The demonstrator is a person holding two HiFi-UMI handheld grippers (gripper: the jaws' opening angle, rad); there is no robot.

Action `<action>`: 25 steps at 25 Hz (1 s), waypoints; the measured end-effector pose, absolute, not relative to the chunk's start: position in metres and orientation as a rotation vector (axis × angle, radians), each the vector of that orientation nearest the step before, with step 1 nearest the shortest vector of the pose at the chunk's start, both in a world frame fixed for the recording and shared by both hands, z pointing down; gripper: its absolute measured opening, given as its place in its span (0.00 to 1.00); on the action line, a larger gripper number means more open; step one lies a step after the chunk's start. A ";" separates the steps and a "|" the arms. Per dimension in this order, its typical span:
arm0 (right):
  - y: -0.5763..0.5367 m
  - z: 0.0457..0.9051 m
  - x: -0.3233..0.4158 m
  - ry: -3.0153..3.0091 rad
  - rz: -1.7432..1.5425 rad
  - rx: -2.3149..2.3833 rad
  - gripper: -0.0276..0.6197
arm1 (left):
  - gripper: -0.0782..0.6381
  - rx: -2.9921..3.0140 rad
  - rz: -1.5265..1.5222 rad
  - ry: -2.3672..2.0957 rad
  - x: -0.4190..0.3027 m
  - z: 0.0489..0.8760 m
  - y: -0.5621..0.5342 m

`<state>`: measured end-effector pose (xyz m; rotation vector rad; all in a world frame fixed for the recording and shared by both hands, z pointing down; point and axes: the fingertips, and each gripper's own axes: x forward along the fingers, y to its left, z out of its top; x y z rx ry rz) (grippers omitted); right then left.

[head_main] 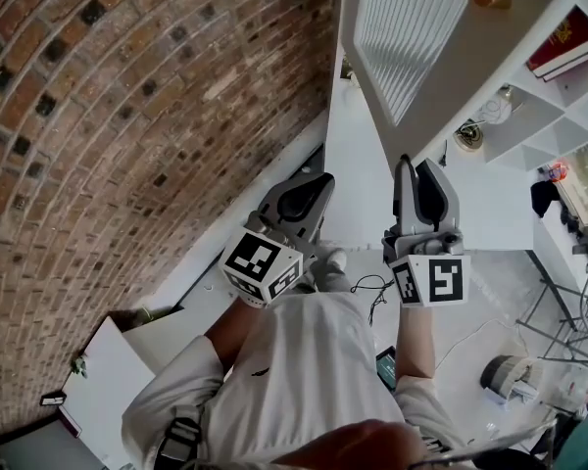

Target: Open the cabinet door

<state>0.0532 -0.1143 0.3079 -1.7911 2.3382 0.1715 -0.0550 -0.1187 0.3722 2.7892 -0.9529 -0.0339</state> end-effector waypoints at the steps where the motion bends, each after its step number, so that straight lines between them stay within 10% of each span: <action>1: -0.114 0.308 0.051 2.337 0.172 -1.789 0.16 | 0.12 2.789 -0.033 -0.958 -0.058 0.372 -0.118; 25: -0.112 0.309 -0.007 2.429 0.218 -1.667 0.18 | 0.12 2.778 -0.052 -1.045 -0.099 0.369 -0.108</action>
